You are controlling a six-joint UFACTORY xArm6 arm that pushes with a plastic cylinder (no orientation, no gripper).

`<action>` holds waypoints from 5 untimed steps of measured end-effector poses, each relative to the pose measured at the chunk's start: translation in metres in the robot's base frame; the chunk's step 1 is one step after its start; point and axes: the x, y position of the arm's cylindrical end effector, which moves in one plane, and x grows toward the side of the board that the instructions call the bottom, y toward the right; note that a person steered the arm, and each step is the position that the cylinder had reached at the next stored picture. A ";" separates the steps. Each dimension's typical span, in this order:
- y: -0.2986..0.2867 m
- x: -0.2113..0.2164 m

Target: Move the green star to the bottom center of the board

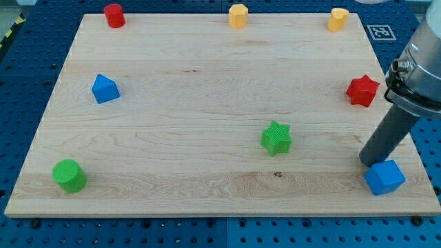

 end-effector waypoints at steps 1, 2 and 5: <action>-0.002 -0.010; -0.010 -0.054; -0.150 -0.071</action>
